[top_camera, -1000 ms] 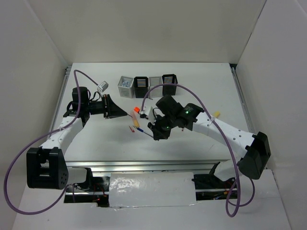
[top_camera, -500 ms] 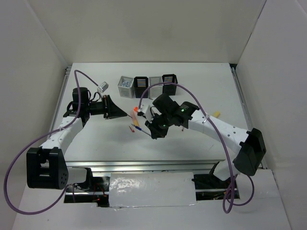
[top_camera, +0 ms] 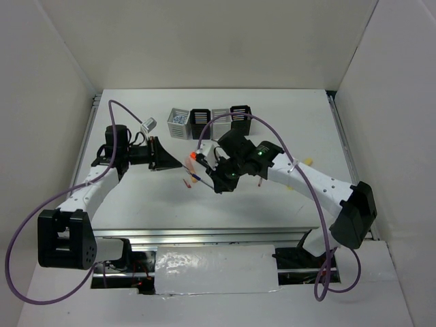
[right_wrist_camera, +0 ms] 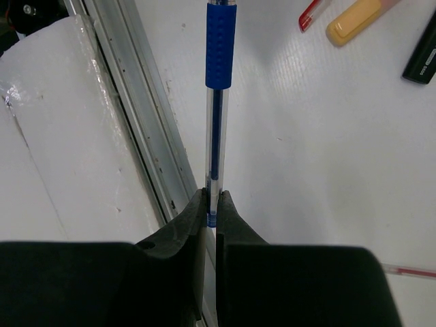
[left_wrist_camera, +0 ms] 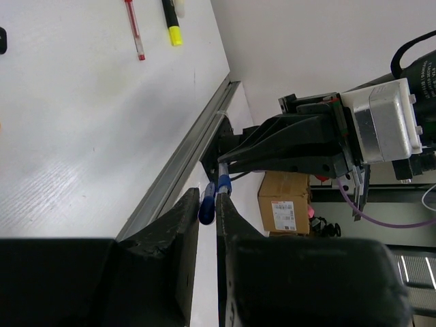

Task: Sort the stationery into containers
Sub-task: Close the pen cap on the pen.

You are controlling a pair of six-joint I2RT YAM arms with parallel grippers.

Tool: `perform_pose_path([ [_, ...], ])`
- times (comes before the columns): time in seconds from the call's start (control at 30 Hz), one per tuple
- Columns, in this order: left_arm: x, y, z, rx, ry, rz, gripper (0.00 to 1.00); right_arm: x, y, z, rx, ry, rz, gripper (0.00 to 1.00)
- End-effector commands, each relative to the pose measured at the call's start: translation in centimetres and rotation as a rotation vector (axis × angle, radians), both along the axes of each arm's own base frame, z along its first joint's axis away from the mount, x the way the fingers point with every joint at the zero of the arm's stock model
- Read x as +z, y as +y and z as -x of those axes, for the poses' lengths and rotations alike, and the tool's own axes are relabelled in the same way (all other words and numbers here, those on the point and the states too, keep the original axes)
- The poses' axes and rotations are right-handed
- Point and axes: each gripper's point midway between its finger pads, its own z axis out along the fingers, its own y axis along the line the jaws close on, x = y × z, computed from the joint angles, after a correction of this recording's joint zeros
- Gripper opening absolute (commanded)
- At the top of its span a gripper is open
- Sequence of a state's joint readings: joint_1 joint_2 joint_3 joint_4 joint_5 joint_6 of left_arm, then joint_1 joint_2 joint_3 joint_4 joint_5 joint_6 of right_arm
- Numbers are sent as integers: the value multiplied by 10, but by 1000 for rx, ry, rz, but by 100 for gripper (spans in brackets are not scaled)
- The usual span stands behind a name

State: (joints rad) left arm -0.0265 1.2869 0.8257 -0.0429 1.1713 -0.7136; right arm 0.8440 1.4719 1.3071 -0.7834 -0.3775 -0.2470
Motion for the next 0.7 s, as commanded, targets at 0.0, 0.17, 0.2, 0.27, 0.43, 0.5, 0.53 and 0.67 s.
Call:
perform_pose_path([
  [0.0, 9, -4, 4, -21, -44, 10, 0, 15, 9, -7, -6, -25, -41, 0],
  [0.17, 13, -8, 2, -31, -66, 22, 0, 14, 9, -8, -10, -21, -39, 0],
  [0.2, 13, -8, 2, -31, -68, 23, 0, 12, 8, -7, -8, -18, -36, 0],
  [0.27, 14, -8, 2, -34, -69, 24, 0, 13, 8, -8, -12, -23, -38, 0],
  [0.43, 13, -10, 4, -47, -72, 20, 0, 13, 7, -9, -20, -22, -39, 0],
  [0.5, 12, -11, 6, -49, -68, 18, 0, 13, 7, -10, -21, -22, -40, 0],
  [0.53, 12, -11, 6, -50, -73, 15, 0, 14, 7, -11, -27, -21, -44, 0],
  [0.67, 9, -12, 8, -50, -67, 13, 0, 17, 8, -12, -27, -17, -52, 0],
])
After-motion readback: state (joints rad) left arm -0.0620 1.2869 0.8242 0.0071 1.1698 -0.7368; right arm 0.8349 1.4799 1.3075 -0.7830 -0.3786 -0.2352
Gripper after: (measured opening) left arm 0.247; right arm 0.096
